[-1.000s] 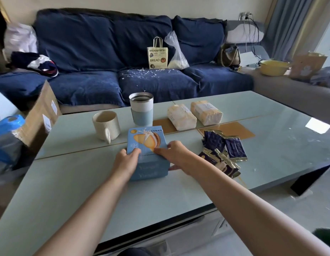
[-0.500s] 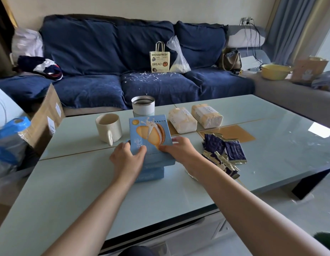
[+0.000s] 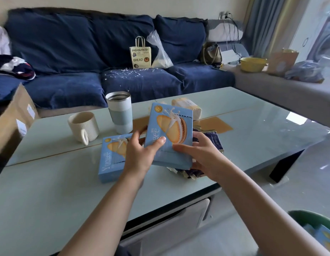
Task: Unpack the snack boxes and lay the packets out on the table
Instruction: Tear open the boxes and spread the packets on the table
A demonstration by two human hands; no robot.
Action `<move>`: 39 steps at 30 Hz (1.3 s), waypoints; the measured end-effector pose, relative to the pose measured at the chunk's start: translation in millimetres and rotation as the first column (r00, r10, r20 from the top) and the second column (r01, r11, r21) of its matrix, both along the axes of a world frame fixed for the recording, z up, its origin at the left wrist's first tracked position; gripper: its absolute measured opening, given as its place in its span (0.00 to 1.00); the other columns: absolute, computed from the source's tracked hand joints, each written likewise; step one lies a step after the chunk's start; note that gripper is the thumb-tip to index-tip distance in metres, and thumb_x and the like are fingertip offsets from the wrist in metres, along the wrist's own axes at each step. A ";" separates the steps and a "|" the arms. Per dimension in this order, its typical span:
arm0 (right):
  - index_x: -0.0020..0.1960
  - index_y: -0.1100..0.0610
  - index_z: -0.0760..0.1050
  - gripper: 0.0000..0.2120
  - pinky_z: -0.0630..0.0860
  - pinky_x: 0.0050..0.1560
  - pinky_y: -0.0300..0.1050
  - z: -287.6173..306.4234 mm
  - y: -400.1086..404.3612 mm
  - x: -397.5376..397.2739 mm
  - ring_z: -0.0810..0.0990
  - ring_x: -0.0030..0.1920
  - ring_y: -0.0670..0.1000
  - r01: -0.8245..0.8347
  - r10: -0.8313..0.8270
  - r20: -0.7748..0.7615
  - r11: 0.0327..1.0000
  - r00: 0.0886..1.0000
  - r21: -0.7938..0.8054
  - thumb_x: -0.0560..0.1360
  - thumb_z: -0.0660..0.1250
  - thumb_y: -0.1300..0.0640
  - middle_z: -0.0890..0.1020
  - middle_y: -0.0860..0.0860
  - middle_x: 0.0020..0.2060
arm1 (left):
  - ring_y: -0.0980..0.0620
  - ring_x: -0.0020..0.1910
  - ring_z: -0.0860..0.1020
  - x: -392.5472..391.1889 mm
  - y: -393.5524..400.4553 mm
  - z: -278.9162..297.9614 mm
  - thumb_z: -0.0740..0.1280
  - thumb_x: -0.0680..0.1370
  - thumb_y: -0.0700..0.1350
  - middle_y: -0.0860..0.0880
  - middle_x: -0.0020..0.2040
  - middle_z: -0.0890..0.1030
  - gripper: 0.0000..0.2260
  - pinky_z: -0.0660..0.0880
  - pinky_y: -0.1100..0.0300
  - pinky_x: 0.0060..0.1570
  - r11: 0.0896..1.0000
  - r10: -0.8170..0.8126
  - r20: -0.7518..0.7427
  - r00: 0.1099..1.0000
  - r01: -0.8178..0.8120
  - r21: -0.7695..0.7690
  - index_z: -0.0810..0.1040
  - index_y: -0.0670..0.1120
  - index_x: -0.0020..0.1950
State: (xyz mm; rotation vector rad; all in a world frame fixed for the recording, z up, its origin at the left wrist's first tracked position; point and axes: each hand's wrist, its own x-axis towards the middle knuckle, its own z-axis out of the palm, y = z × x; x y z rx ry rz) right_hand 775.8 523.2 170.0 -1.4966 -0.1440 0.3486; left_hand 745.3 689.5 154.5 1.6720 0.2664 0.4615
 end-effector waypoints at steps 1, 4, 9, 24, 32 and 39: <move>0.59 0.52 0.74 0.22 0.83 0.39 0.52 -4.1 -5.2 -0.9 0.86 0.44 0.52 0.011 -0.011 0.004 1.000 1.000 -0.011 0.69 0.77 0.59 0.86 0.52 0.46 | 0.55 0.50 0.82 -0.2 -6.5 -2.1 0.77 0.68 0.50 0.51 0.53 0.83 0.24 0.78 0.64 0.46 1.000 -0.016 -0.006 1.000 0.016 0.003 0.76 0.52 0.61; 0.63 0.51 0.70 0.30 0.83 0.44 0.57 -17.8 -16.2 -2.8 0.86 0.49 0.53 0.054 -0.054 0.011 0.997 0.999 -0.058 0.66 0.80 0.57 0.84 0.53 0.52 | 0.60 0.48 0.81 -2.6 -20.8 -8.6 0.78 0.69 0.47 0.53 0.52 0.83 0.23 0.77 0.70 0.43 0.998 -0.055 0.020 0.998 0.055 0.022 0.76 0.49 0.62; 0.63 0.52 0.69 0.32 0.84 0.45 0.56 -27.4 -28.6 -2.0 0.85 0.50 0.50 0.086 -0.082 0.035 0.989 0.996 -0.116 0.64 0.81 0.56 0.83 0.50 0.53 | 0.66 0.42 0.81 -6.9 -33.3 -13.2 0.77 0.70 0.42 0.56 0.48 0.83 0.21 0.74 0.74 0.37 0.994 -0.111 0.050 0.993 0.110 0.027 0.76 0.51 0.60; 0.62 0.54 0.70 0.29 0.83 0.38 0.51 -12.5 -42.6 -7.1 0.86 0.46 0.55 0.009 -0.019 -0.085 0.994 0.996 -0.112 0.66 0.78 0.65 0.84 0.57 0.51 | 0.50 0.45 0.84 -9.0 -29.5 -16.1 0.79 0.67 0.40 0.45 0.50 0.84 0.25 0.79 0.63 0.38 0.978 -0.181 -0.005 0.983 0.180 -0.109 0.74 0.55 0.59; 0.58 0.55 0.71 0.27 0.83 0.38 0.51 -16.0 -42.1 -9.4 0.86 0.45 0.52 0.042 -0.045 -0.020 0.986 0.999 -0.158 0.65 0.79 0.66 0.83 0.55 0.50 | 0.54 0.49 0.83 -11.1 -30.8 -18.6 0.79 0.67 0.42 0.48 0.52 0.83 0.28 0.80 0.64 0.42 0.974 -0.221 0.010 0.975 0.222 -0.054 0.73 0.55 0.63; 0.63 0.58 0.69 0.30 0.82 0.36 0.48 -13.5 -42.8 -9.4 0.87 0.44 0.54 -0.005 -0.002 -0.067 0.994 0.998 -0.113 0.66 0.79 0.65 0.84 0.57 0.51 | 0.52 0.47 0.84 -8.6 -27.4 -17.8 0.80 0.66 0.41 0.47 0.51 0.84 0.29 0.81 0.60 0.45 0.969 -0.226 -0.012 0.974 0.224 -0.101 0.73 0.54 0.63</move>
